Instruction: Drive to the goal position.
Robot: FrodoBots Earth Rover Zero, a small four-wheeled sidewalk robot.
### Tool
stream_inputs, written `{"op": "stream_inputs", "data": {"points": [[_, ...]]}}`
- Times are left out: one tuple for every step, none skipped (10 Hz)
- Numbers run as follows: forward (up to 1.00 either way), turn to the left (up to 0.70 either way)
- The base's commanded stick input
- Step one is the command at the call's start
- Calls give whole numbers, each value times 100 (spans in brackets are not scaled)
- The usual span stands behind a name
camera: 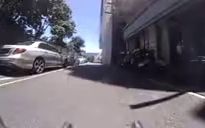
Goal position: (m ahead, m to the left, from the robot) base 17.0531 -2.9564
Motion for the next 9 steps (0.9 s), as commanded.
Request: {"op": "stream_inputs", "data": {"points": [[45,0],[45,0],[45,0],[45,0],[45,0],[45,0],[45,0],[45,0],[45,0]]}}
